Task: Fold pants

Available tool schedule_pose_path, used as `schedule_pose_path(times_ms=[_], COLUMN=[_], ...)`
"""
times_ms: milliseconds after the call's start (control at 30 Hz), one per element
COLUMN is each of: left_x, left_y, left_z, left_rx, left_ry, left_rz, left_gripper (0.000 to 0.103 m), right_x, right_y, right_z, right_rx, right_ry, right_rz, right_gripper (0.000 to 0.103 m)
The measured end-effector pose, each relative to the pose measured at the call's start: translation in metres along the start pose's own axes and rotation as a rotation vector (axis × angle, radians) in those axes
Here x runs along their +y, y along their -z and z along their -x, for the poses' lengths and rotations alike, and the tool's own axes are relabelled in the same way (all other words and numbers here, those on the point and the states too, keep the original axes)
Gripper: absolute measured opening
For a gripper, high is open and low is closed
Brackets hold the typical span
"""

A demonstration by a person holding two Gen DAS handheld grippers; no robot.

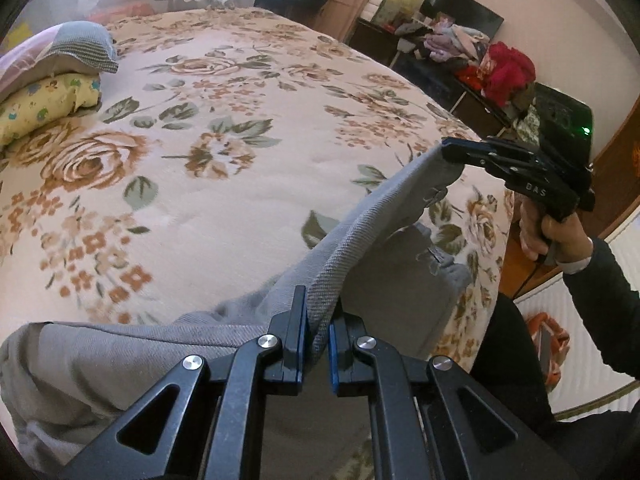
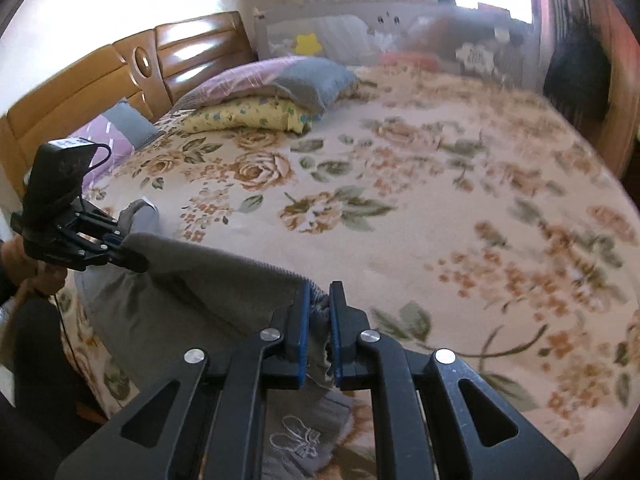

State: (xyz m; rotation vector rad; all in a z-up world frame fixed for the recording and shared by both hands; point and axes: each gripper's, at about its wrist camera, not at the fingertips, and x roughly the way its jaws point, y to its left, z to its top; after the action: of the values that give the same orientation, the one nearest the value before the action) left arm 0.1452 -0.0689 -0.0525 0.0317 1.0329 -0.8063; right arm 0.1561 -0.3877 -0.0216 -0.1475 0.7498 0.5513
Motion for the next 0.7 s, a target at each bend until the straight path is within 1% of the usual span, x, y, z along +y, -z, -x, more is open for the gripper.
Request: schedule_pose_path(times_ms=[33,100,167,300,467,567,700], left_x=[-0.004,-0.009,-0.010,-0.011,-0.017,-0.021,-0.024], left_y=[0.005,0.016,0.026,0.041,0.049,0.051,0.057], left_z=[0.000,-0.004,-0.008,-0.012,-0.013,-0.016,-0.021], left_rx=[0.000,0.010,0.023,0.038,0.044,0.052,0.063], left_ry=[0.002,0.002,0.009,0.014,0.001,-0.017,-0.038], left_rz=[0.000,0.001,0.009,0.026,0.009,-0.009,-0.039], left_gripper=[0.007,0.007,0.007,0.007,0.007,0.007,0.007], right_x=[0.003,0.012,0.015,0.021,0.028,0.028,0.029], right_y=[0.004,0.019,0.034,0.069,0.102,0.109,0.110], right_z=[0.004,0.013,0.015,0.013,0.002,0.002,0.001], right_rx=[-0.002,0.000,0.023,0.075,0.145,0.152,0.163], right_ry=[0.006,-0.016,-0.026,-0.068,-0.073,-0.070,-0.060], right_rz=[0.019,0.044,0.046,-0.001,-0.039,-0.057,-0.065], right_gripper=[0.010,0.010,0.010,0.010,0.010,0.010,0.009])
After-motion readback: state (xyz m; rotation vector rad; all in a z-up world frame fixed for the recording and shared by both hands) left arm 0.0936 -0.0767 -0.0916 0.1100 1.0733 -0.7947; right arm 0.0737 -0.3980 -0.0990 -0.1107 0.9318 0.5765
